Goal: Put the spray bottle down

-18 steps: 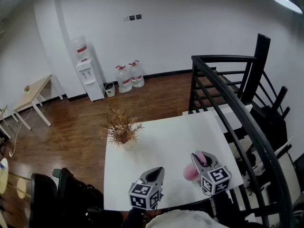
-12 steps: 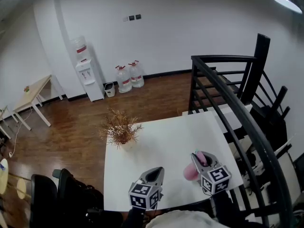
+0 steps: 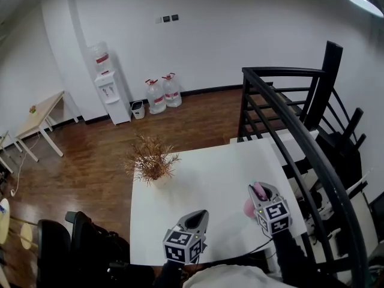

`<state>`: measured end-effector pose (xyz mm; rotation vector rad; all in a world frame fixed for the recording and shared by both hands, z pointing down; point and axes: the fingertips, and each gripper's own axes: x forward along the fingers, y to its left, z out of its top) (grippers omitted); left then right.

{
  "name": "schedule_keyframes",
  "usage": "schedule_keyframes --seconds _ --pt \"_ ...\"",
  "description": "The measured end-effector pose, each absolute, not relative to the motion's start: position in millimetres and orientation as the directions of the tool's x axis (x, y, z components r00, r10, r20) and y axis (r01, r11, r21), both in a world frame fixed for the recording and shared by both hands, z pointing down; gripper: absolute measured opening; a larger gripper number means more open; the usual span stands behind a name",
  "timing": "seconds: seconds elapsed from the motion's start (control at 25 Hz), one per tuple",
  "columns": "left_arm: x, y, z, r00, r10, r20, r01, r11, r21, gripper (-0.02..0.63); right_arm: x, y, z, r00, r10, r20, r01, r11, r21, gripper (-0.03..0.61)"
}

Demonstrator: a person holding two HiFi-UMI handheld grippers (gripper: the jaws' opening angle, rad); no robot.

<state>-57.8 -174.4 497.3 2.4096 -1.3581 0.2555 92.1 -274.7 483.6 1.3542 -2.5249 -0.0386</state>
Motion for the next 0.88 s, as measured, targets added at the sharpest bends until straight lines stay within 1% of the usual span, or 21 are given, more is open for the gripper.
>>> schedule_keyframes --seconds 0.28,0.6,0.88 --pt "-60.9 -176.5 501.9 0.518 -0.785 0.341 -0.855 -0.466 0.228 -0.011 119.8 -299.1 505.5 -0.454 -0.851 0.264 -0.829 0.512 0.225 0.035" --pt "-58.0 -177.1 503.8 0.521 -0.781 0.345 -0.853 -0.467 0.233 -0.011 148.3 -309.8 521.6 -0.393 -0.878 0.275 -0.864 0.454 0.217 0.035" --pt "-56.1 -179.4 504.9 0.523 -0.778 0.348 -0.852 -0.469 0.233 -0.011 160.8 -312.1 526.7 -0.371 -0.89 0.267 -0.887 0.425 0.184 0.035"
